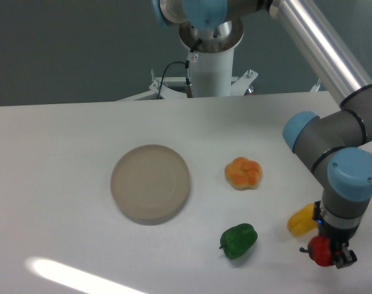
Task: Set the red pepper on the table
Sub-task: 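Lift the held red pepper up and away from the yellow pepper, then carry the red pepper toward the orange cookie and lower it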
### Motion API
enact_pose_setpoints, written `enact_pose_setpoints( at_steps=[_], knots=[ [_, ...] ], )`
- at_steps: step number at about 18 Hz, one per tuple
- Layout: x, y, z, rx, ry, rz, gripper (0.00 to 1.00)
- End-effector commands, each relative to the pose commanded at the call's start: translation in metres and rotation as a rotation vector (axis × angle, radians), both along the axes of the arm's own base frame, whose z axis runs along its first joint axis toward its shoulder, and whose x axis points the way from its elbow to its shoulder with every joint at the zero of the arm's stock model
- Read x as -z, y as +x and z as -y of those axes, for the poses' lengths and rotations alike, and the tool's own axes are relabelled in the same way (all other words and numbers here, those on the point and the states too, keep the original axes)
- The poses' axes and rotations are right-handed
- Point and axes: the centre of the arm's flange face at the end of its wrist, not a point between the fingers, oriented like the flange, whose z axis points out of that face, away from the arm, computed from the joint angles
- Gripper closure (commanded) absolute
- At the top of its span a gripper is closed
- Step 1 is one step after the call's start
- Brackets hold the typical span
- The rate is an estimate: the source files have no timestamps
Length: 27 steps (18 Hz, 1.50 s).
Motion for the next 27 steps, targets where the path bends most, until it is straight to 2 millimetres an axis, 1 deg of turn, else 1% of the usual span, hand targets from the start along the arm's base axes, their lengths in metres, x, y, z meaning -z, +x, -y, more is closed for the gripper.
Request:
enact_pose_setpoints(
  at_steps=[1,2,3,4,5,6,7,9,11,12,14,15,16,17,18,21,22,24,26,27],
  knots=[
    [0.004,0.002,0.008,0.003,-0.009,0.014,0.45],
    [0.005,-0.003,0.026,0.03,-0.018,0.018,0.45],
    [0.0,-0.008,0.037,0.075,-0.02,0.018,0.45],
    [0.001,-0.009,0.046,0.092,-0.026,0.022,0.45],
    [-0.007,-0.014,0.068,0.093,-0.03,0.021,0.45],
    [-0.01,-0.016,0.08,0.104,-0.033,0.024,0.45],
    [-0.014,-0.012,0.091,0.131,-0.043,0.03,0.45],
    [-0.009,-0.006,0.107,0.135,-0.061,0.049,0.45],
    [-0.001,0.0,0.119,0.128,-0.07,0.072,0.45],
    [0.004,0.003,0.131,0.135,-0.078,0.086,0.45],
    [0.006,0.011,0.137,0.16,-0.089,0.1,0.45],
    [0.008,0.019,0.141,0.16,-0.094,0.111,0.45],
    [0.012,0.03,0.147,0.159,-0.099,0.127,0.45],
    [0.016,0.036,0.153,0.158,-0.103,0.139,0.45],
    [0.02,0.043,0.17,0.156,-0.105,0.151,0.45],
    [0.029,0.059,0.183,0.226,-0.109,0.164,0.45],
    [0.028,0.064,0.187,0.22,-0.109,0.163,0.45],
    [0.04,0.08,0.189,0.216,-0.103,0.173,0.45],
    [0.052,0.098,0.189,0.201,-0.087,0.127,0.45],
    [0.052,0.105,0.191,0.16,-0.084,0.128,0.45]
  ],
)
